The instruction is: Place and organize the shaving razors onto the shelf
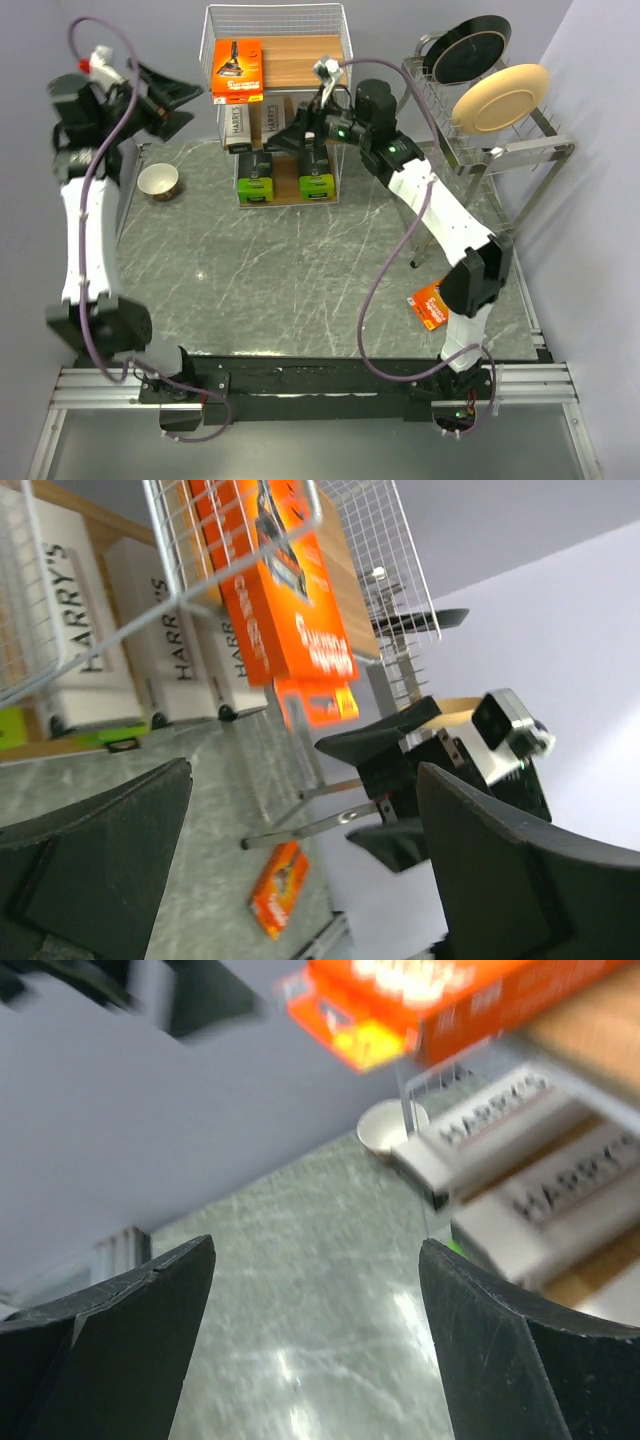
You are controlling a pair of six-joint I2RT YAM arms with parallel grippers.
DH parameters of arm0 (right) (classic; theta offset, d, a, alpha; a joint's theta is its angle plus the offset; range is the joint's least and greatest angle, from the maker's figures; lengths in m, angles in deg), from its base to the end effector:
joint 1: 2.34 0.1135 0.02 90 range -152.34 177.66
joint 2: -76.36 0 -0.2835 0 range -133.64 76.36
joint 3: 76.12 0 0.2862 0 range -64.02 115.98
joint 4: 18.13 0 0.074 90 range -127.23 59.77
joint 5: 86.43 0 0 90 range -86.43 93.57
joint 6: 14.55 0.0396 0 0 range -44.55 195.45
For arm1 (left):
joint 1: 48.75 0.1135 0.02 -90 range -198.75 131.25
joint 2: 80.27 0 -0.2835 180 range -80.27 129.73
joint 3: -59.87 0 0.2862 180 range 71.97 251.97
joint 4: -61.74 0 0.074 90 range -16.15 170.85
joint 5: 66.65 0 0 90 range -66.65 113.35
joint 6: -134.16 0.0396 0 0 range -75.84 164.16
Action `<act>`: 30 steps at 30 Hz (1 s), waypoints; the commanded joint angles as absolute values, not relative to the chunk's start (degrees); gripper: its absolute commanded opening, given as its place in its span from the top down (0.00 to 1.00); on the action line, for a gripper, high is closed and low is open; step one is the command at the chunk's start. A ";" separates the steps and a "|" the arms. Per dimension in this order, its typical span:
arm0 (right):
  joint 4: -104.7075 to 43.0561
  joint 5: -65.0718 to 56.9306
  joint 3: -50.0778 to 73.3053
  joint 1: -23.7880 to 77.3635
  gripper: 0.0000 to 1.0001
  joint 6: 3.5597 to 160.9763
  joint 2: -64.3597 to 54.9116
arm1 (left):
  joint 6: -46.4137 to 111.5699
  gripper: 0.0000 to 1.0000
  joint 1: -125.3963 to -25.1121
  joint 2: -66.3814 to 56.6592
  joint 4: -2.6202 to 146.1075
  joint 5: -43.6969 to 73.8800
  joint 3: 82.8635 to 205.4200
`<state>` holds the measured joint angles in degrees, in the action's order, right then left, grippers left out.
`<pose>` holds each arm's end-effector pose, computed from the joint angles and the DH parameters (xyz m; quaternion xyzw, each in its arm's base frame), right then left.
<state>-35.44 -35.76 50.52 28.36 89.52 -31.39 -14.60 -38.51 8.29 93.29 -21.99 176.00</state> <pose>0.4015 0.2676 0.4790 -0.3336 0.6148 0.4740 0.5348 0.3673 0.0377 0.5223 -0.1655 0.7050 -0.5156 0.4580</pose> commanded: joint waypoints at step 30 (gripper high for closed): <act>-73.38 -14.79 -27.98 -24.84 0.00 25.53 23.88 | 14.91 0.06 -96.29 25.50 45.48 -10.91 133.57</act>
